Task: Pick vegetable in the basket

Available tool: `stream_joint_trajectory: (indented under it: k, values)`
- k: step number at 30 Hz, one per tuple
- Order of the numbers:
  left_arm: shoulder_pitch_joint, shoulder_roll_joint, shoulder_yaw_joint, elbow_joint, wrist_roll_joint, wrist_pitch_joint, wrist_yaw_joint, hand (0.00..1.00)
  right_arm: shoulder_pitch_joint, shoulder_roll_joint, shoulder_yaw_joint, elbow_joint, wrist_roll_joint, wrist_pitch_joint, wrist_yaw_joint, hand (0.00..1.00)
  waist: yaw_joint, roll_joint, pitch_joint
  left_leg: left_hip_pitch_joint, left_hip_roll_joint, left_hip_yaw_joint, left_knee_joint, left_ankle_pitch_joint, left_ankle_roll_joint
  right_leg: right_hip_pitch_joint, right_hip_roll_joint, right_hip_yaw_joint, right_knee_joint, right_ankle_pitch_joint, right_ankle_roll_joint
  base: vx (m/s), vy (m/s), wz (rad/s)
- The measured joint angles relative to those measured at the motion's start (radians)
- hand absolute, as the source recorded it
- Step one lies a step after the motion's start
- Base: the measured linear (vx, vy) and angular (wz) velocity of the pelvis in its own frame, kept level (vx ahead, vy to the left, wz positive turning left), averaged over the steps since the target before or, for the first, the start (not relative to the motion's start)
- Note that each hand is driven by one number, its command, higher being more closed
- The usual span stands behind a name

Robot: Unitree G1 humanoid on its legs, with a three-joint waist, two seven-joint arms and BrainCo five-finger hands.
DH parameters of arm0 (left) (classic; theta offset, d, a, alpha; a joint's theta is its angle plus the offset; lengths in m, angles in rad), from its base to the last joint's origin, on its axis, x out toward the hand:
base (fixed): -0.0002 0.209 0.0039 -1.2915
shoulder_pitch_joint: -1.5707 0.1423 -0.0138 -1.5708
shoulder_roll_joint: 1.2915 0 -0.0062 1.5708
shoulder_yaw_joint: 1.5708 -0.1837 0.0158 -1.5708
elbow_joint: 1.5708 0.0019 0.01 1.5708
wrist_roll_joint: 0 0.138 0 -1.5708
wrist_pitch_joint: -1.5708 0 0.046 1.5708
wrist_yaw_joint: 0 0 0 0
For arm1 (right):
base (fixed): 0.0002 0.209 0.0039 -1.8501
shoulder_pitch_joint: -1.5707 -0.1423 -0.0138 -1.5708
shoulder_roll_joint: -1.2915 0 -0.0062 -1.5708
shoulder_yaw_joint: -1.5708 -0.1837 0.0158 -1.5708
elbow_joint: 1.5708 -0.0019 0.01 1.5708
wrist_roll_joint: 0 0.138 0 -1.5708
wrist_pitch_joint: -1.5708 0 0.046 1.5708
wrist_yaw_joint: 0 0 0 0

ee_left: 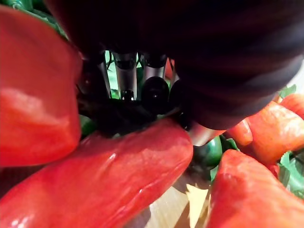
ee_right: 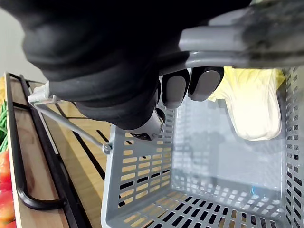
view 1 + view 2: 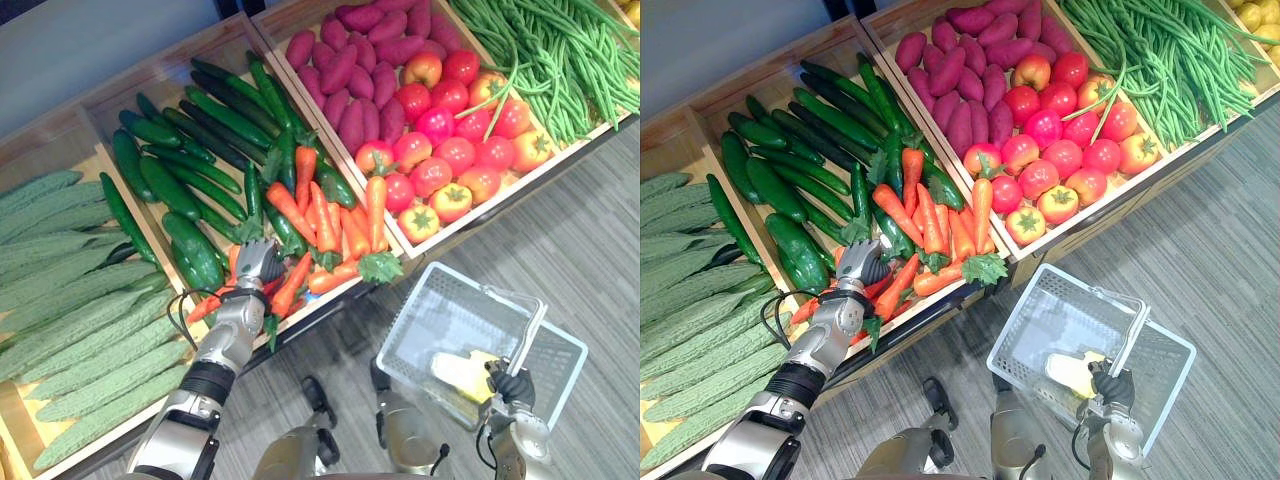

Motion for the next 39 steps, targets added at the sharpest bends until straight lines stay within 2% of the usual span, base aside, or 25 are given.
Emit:
stream_joint_trajectory:
  k: [3,4,11,14,20,25,27,35,36,37,38,39]
  values:
    - [0.001,0.000,0.000,-0.052,-0.016,0.000,0.006,1.00,0.000,0.000,0.000,0.000,0.000,0.000,0.001,1.00,0.000,0.000,0.000,0.005,0.000,-0.001,0.000,0.000,0.000,0.005,0.000,0.000,0.000,0.000,0.000,0.00,0.000,0.01]
    - [0.000,-0.002,0.002,-0.154,-0.053,-0.010,0.049,1.00,0.002,0.000,0.000,0.000,0.003,-0.001,0.002,1.00,0.000,0.003,-0.002,0.012,0.000,-0.004,0.000,0.000,0.000,0.014,0.000,-0.003,-0.002,0.000,0.000,0.00,0.000,0.03]
    - [0.002,-0.012,0.003,-0.199,-0.061,-0.010,0.052,1.00,0.018,0.000,0.000,0.000,0.004,-0.001,0.002,1.00,0.000,0.005,-0.003,0.020,-0.001,-0.013,0.000,0.000,0.000,0.029,-0.001,-0.011,-0.009,0.000,0.000,0.01,-0.009,0.04]
    - [0.007,-0.022,0.005,-0.260,-0.088,-0.027,0.070,1.00,0.027,0.000,0.000,0.000,0.003,-0.001,0.003,1.00,0.000,0.007,-0.005,0.030,-0.001,-0.022,0.000,0.000,0.000,0.046,-0.001,-0.020,-0.016,0.000,-0.001,0.02,-0.020,0.09]
    - [0.042,-0.054,0.035,-0.304,-0.141,-0.041,0.110,1.00,0.035,-0.008,0.000,0.000,0.003,-0.002,0.003,1.00,0.001,0.040,-0.033,0.033,0.000,-0.025,-0.002,0.000,0.000,0.052,0.000,-0.024,-0.020,0.000,0.000,0.00,0.000,0.00]
    - [0.117,-0.097,0.088,-0.432,-0.253,-0.057,0.157,1.00,0.066,-0.007,0.000,0.001,0.005,-0.002,0.002,1.00,0.000,0.038,-0.068,0.057,0.001,-0.029,-0.004,0.000,0.000,0.085,0.001,-0.030,-0.036,0.000,-0.001,0.00,-0.008,0.02]
    - [0.164,-0.108,0.097,-0.455,-0.282,-0.071,0.159,1.00,0.072,-0.007,0.000,0.001,0.005,-0.002,0.001,1.00,0.002,0.038,-0.093,0.059,0.002,-0.033,-0.004,-0.001,-0.001,0.090,0.002,-0.033,-0.040,0.000,-0.001,0.01,-0.017,0.06]
    - [0.270,-0.148,0.113,-0.523,-0.355,-0.101,0.155,1.00,0.080,-0.004,-0.004,0.000,0.012,-0.002,-0.009,1.00,0.011,0.027,-0.123,0.076,0.004,-0.045,0.002,-0.004,-0.005,0.115,0.004,-0.037,-0.045,-0.002,-0.002,-0.01,-0.009,0.03]
    - [0.288,-0.158,0.109,-0.530,-0.374,-0.104,0.152,1.00,0.080,0.003,-0.004,0.000,0.013,-0.002,-0.014,1.00,0.025,0.019,-0.124,0.074,0.005,-0.055,0.034,-0.019,-0.017,0.114,0.006,-0.026,-0.044,-0.002,-0.003,0.00,-0.031,-0.32]
    - [0.324,-0.164,0.110,-0.553,-0.391,-0.107,0.151,1.00,0.071,0.010,0.002,0.000,0.017,-0.002,-0.021,1.00,0.038,0.003,-0.125,0.062,0.000,-0.118,0.095,-0.039,-0.020,0.114,0.004,0.003,-0.040,-0.003,-0.004,0.01,-0.047,-0.49]
    - [0.345,-0.167,0.108,-0.568,-0.394,-0.108,0.151,1.00,0.064,0.016,0.002,-0.003,0.018,-0.002,-0.021,1.00,0.047,-0.004,-0.127,0.051,0.001,-0.169,0.129,-0.052,-0.020,0.112,0.004,0.021,-0.037,-0.004,-0.004,0.03,-0.087,-0.79]
    - [0.381,-0.177,0.103,-0.588,-0.402,-0.111,0.150,1.00,0.059,0.022,0.003,-0.022,0.020,-0.002,-0.026,1.00,0.061,-0.004,-0.132,0.037,0.005,-0.262,0.178,-0.088,-0.036,0.104,0.007,0.057,-0.033,-0.009,0.005,0.06,-0.079,-0.93]
